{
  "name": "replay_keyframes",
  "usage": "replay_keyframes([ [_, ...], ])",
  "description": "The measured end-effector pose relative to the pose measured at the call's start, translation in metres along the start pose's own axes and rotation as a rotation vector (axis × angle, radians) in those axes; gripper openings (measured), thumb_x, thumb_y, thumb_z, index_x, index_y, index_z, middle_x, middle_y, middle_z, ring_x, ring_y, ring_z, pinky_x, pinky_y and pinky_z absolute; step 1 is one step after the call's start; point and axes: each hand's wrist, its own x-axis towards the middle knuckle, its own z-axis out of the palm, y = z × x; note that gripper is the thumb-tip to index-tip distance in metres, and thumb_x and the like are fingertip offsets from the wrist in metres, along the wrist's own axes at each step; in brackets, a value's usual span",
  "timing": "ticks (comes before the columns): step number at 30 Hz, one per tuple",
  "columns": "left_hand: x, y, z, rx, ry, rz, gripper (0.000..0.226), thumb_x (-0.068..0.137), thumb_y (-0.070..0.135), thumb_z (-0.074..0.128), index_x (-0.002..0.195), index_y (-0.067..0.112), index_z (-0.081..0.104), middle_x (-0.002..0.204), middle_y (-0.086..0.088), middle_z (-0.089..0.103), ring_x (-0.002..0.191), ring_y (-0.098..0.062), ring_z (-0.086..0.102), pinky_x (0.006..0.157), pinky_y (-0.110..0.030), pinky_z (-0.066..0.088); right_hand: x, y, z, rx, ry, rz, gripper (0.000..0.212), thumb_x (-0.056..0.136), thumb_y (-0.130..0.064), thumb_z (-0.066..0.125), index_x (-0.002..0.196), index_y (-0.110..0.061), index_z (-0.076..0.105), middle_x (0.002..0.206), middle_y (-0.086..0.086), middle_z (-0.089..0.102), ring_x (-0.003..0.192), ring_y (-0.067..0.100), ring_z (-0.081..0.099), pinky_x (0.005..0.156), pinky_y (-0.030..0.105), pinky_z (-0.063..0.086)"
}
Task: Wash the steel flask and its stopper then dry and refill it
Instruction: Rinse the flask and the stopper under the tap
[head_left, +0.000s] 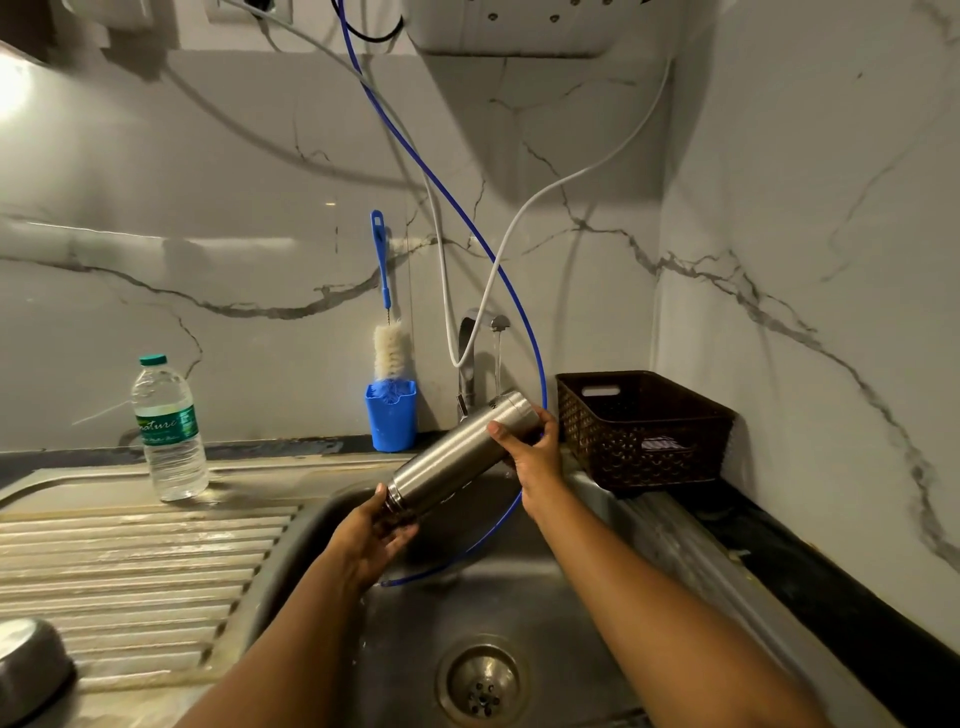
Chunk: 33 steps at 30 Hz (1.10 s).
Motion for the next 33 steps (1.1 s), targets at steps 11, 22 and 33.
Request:
replay_keyframes([
  [11, 0.010, -0.001, -0.018, -0.054, 0.005, -0.093, 0.041, 0.096, 0.028, 0.052, 0.128, 0.003, 0.050, 0.121, -0.023, 0.053, 0.091, -0.034, 0.057, 0.066, -0.038, 0.058, -0.003, 0.008, 0.011, 0.027, -0.105, 0.130, 0.081, 0.079, -0.006, 0.071, 0.142, -0.024, 0.025, 0.139, 0.011, 0.043, 0.121, 0.032, 0.049, 0.102, 0.052, 0.042],
  [22, 0.011, -0.011, -0.017, 0.078, -0.014, -0.231, 0.041, 0.093, 0.036, 0.055, 0.099, -0.004, 0.054, 0.094, -0.021, 0.056, 0.079, -0.029, 0.056, 0.039, -0.036, 0.054, 0.003, 0.015, 0.005, -0.155, 0.111, 0.105, 0.077, 0.071, -0.021, 0.079, 0.136, -0.019, 0.038, 0.135, 0.010, 0.049, 0.121, 0.030, 0.050, 0.100, 0.049, 0.045],
  [33, 0.008, -0.010, -0.012, 0.127, -0.068, -0.191, 0.040, 0.090, 0.037, 0.058, 0.104, 0.000, 0.057, 0.103, -0.022, 0.062, 0.071, -0.028, 0.068, 0.052, -0.033, 0.059, 0.006, 0.009, -0.005, -0.106, 0.155, 0.099, 0.075, 0.076, -0.023, 0.076, 0.139, -0.017, 0.037, 0.134, 0.012, 0.051, 0.116, 0.030, 0.055, 0.089, 0.040, 0.052],
])
